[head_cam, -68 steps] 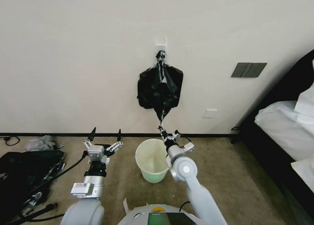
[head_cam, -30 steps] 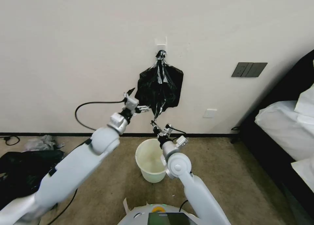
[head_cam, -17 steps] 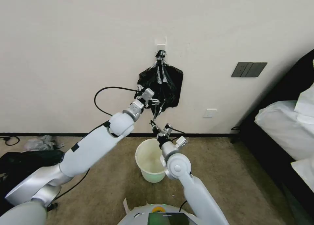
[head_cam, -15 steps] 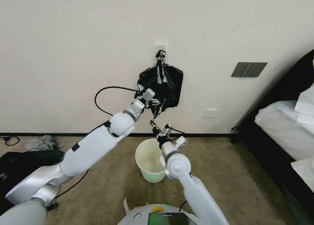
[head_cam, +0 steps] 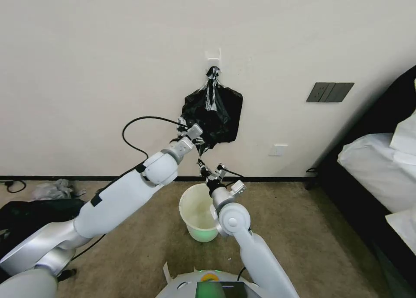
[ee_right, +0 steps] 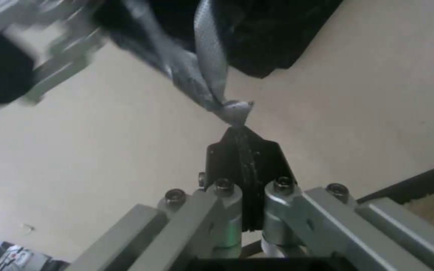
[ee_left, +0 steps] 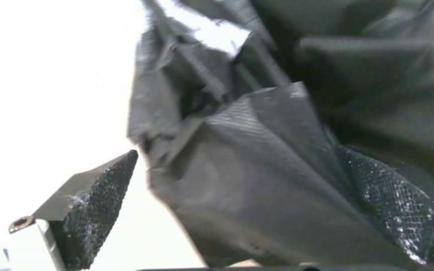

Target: Place a trash bag onto the trash bin.

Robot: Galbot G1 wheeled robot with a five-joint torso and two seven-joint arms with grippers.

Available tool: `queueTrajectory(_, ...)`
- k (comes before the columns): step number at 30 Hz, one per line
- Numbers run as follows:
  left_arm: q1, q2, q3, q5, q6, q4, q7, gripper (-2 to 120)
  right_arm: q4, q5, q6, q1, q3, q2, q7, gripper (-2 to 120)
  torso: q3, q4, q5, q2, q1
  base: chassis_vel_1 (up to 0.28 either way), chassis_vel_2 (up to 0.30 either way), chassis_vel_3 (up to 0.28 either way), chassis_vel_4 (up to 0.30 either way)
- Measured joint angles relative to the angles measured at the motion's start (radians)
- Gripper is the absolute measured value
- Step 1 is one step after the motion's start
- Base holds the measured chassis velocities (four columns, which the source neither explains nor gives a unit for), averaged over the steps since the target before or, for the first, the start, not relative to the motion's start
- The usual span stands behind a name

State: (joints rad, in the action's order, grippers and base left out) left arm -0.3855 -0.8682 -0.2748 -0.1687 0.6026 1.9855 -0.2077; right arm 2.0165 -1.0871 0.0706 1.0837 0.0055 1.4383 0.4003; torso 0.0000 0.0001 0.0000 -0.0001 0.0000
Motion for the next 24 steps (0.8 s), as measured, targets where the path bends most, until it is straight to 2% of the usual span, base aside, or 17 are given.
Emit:
queueTrajectory(5,-0.066,0.028,0.068,0.001,-0.002,0.016,-0.047,100,-0.01,0.002,0.001,0.001,0.021,-0.006,-0.006,0,0.0,0.0,-0.0001,0.0,0.0,0.0,0.0,0.0,0.0)
queueTrajectory(9,-0.106,0.026,0.104,-0.006,-0.015,0.02,-0.081,100,-0.011,0.016,0.001,0.007,0.024,-0.014,-0.011,0,0.0,0.0001,-0.0001,0.0,0.0,0.0,0.0,0.0,0.0)
queueTrajectory(16,-0.126,0.013,0.111,-0.016,-0.031,0.028,-0.106,100,-0.002,0.066,0.009,0.015,0.023,-0.022,-0.033,0,0.0,0.0,0.0,0.0,0.0,0.0,0.0,0.0,0.0)
queueTrajectory(18,-0.131,0.003,0.118,-0.02,-0.036,0.023,-0.119,100,0.021,0.183,0.013,0.04,0.024,-0.039,-0.101,10,0.0,-0.0001,0.0,0.0,0.0,0.0,0.0,0.0,0.0)
queueTrajectory(19,-0.131,0.003,0.118,-0.02,-0.036,0.023,-0.119,100,0.021,0.183,0.013,0.04,0.024,-0.039,-0.101,10,0.0,-0.0001,0.0,0.0,0.0,0.0,0.0,0.0,0.0)
queueTrajectory(21,-0.136,-0.008,0.128,-0.022,-0.038,0.015,-0.127,100,0.047,0.35,0.003,0.081,0.022,-0.069,-0.157,21,0.0,-0.0002,0.0001,0.0,0.0,0.0,0.0,0.0,0.0)
queueTrajectory(22,-0.136,-0.008,0.128,-0.022,-0.038,0.015,-0.127,100,0.047,0.35,0.003,0.081,0.022,-0.069,-0.157,21,0.0,-0.0002,0.0001,0.0,0.0,0.0,0.0,0.0,0.0)
queueTrajectory(24,-0.142,-0.019,0.137,-0.024,-0.039,0.006,-0.13,100,0.065,0.561,-0.033,0.115,0.025,-0.115,-0.214,32,0.0,-0.0002,0.0001,0.0,0.0,0.0,0.0,0.0,0.0)
